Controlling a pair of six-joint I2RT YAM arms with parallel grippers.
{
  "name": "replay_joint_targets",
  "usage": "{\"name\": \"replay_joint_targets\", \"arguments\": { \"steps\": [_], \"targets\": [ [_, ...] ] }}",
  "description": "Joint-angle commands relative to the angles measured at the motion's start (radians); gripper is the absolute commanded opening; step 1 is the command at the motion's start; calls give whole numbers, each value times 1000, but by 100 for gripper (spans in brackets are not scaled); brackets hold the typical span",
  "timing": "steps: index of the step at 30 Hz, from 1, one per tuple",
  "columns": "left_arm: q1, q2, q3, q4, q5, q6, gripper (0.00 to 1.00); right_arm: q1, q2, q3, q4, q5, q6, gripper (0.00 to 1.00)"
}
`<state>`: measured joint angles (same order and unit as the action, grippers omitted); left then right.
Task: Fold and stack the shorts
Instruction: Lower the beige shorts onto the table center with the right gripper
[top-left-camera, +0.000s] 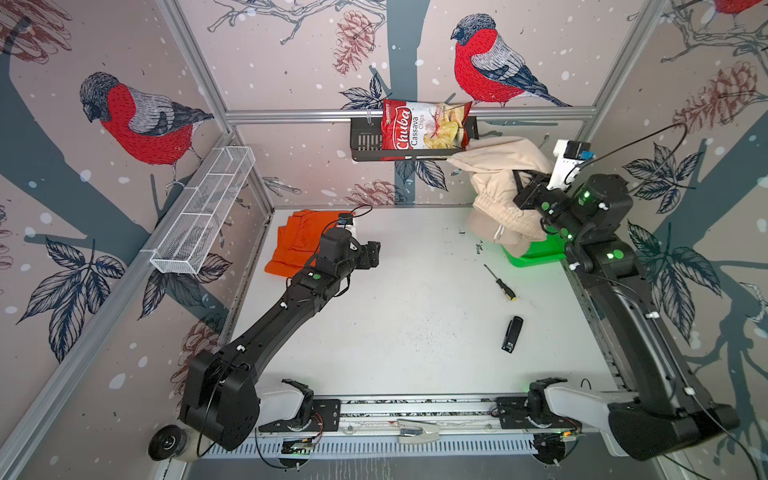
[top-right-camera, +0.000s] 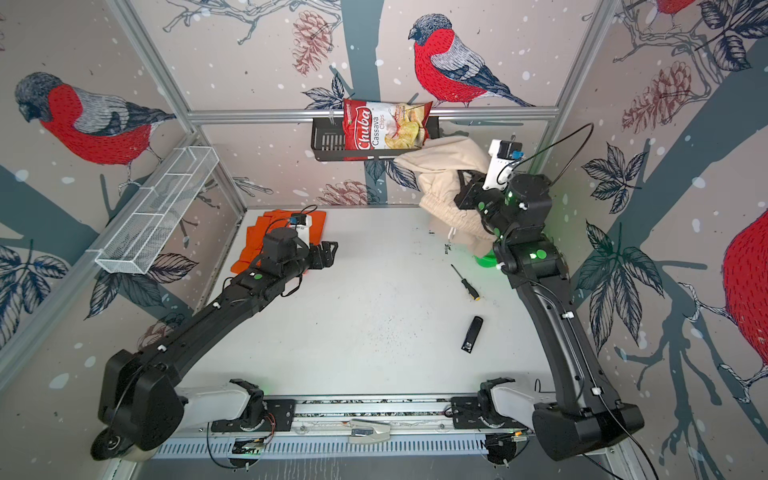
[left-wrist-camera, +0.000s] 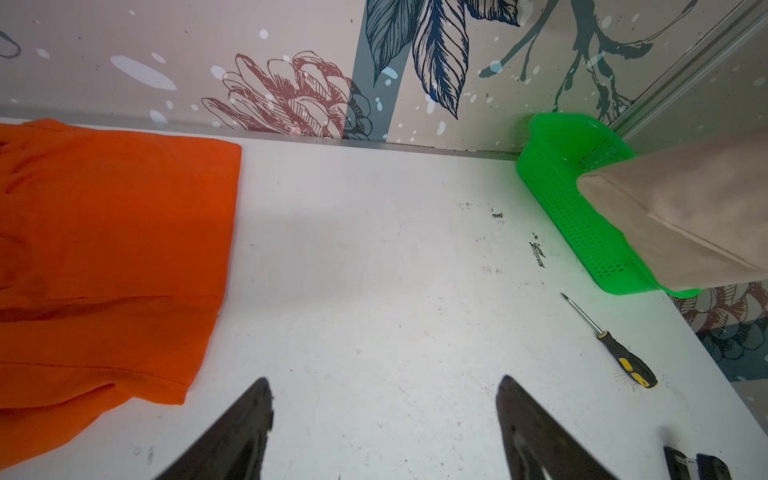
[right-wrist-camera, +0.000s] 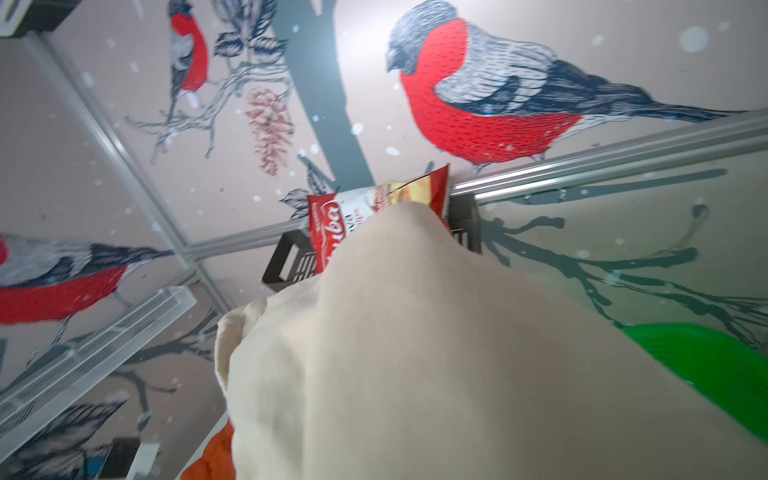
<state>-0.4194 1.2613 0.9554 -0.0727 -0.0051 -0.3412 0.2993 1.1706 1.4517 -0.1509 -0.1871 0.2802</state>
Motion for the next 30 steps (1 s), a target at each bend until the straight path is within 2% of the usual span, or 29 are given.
{"name": "replay_joint_targets", "arguments": {
  "steps": [1, 10, 17, 18, 19, 22, 25, 26, 30],
  "targets": [
    [0, -35, -20, 69, -74, -5, 83, 66, -35, -87, 80, -98, -76, 0],
    [0, -125, -62, 64, -184, -1, 84, 289, -10, -288, 55, -173, -72, 0],
    [1, -178, -116, 104, -208, 9, 83, 349, 25, -367, 136, -205, -4, 3],
    [0, -181, -118, 101, -206, 11, 83, 351, 33, -375, 140, -203, 5, 6],
    [1, -179, -117, 99, -200, 12, 83, 353, 42, -379, 137, -195, 13, 14],
    [0, -169, -124, 98, -160, 18, 83, 350, 66, -372, 87, -113, 44, 44],
    [1, -149, -143, 125, -72, 21, 82, 327, 78, -346, -4, -73, 58, 79],
    [1, -142, -150, 131, -39, 23, 82, 317, 101, -339, -32, -60, 60, 83],
    [0, -92, -173, 140, 45, -4, 82, 310, 87, -335, -124, 49, 23, 83]
  ]
}}
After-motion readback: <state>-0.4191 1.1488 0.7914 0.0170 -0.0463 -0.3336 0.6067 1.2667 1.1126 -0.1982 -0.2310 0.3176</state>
